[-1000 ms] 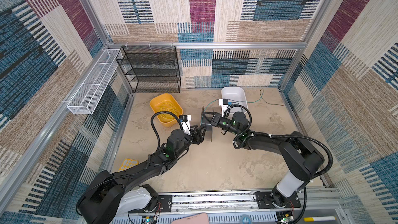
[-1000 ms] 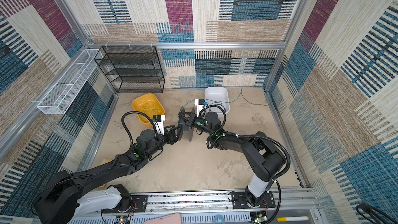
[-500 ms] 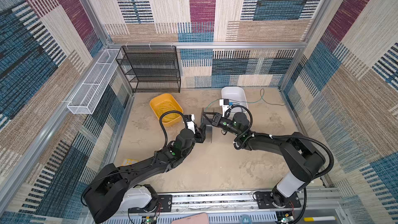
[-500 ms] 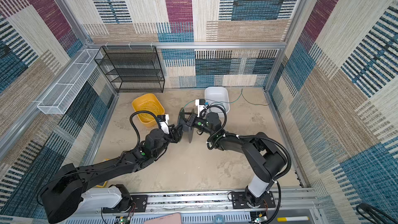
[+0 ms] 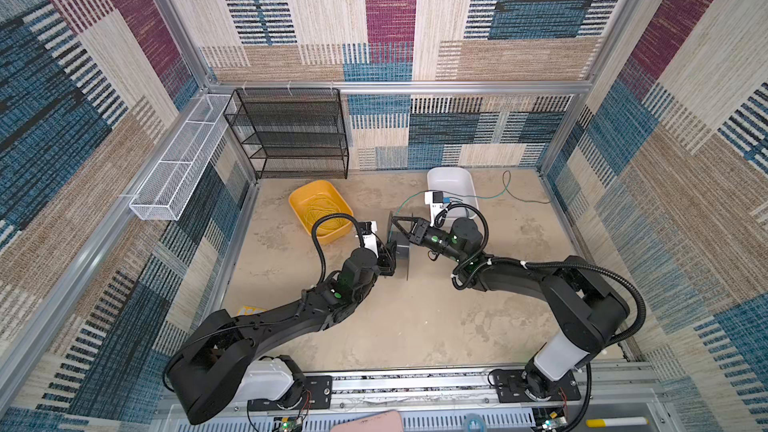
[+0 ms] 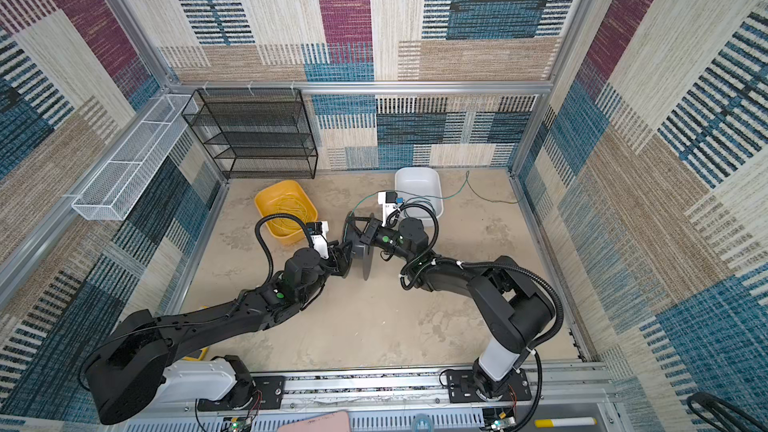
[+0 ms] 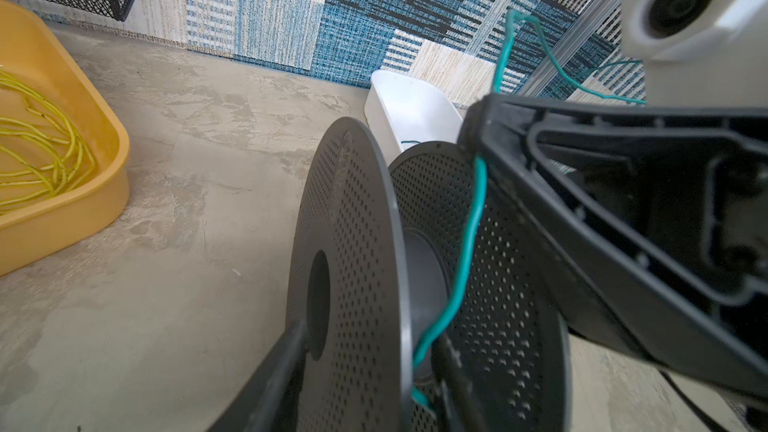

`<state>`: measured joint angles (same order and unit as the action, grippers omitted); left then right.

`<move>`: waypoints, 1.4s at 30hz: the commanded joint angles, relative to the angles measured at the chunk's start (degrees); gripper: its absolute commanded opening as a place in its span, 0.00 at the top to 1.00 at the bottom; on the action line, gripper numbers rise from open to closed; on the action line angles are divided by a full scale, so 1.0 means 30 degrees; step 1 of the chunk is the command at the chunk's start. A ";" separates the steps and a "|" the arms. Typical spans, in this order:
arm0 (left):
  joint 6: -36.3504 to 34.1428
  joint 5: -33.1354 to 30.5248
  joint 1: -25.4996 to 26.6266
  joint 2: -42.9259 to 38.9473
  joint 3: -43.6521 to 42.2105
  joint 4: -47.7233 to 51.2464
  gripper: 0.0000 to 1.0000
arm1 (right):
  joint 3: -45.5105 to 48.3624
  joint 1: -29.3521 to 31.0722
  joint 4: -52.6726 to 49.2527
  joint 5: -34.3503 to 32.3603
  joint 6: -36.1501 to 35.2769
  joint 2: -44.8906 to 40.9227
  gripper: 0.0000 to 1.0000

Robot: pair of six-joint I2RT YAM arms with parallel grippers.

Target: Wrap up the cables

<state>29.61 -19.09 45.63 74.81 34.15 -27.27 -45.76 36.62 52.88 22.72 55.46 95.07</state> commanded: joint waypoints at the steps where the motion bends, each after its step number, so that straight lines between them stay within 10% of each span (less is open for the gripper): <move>1: -0.0091 -0.0118 -0.0013 0.0238 -0.0052 -0.0872 0.50 | 0.0111 0.0009 0.0800 -0.0017 0.0137 -0.0014 1.00; 36: -0.1883 0.0036 -0.0004 0.1126 -0.0925 -0.4056 0.98 | 0.0493 0.0037 0.1264 0.0263 0.0623 0.0312 1.00; 42: -0.2274 -0.0074 -0.0008 0.0877 -0.0856 -0.3799 0.90 | 0.0496 0.0021 0.1293 0.0278 0.0625 0.0420 1.00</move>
<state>23.99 -19.18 45.65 77.95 31.29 -35.88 -43.99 36.71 55.42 23.83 57.17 96.09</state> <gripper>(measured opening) 0.100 0.055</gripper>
